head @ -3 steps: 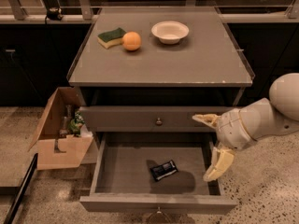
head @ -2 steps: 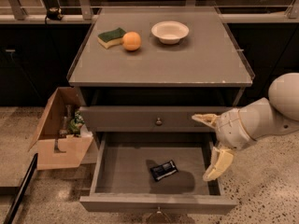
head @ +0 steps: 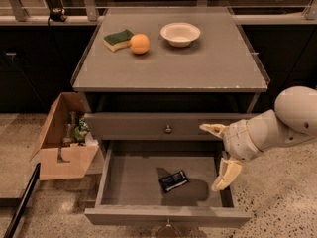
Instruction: Pick rxbar blueberry from middle drawer and place on counter
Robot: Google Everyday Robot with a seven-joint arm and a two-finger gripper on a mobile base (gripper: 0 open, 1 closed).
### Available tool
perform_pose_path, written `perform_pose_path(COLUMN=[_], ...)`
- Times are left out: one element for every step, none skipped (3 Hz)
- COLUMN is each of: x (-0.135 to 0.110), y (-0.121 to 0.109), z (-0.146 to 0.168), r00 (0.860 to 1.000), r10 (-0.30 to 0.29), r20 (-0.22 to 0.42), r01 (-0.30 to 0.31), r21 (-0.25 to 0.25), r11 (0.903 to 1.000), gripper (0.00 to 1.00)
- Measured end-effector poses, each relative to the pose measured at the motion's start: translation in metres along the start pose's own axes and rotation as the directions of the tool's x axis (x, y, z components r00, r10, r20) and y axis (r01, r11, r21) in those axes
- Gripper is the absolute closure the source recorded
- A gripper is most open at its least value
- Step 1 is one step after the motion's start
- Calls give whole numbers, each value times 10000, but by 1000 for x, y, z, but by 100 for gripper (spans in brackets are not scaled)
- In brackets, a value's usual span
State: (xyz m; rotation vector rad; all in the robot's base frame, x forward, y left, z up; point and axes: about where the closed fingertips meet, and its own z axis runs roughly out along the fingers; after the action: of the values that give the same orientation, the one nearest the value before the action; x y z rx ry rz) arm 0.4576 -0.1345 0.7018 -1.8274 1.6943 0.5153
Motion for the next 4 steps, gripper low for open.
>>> perform_pose_path(x=[10,23,32,31], y=[-9,-19,-27,-27], z=[18,47,67,69], r00=[9993,9974,9977,9978], r10=[-283,-283,49,-16], r20=[254,667,679,666], r01=[287,307,-44,16], r21=[-151,-353,-77,-2], r11=[9995,9989,10000,10000], gripper=[0,0,0,0])
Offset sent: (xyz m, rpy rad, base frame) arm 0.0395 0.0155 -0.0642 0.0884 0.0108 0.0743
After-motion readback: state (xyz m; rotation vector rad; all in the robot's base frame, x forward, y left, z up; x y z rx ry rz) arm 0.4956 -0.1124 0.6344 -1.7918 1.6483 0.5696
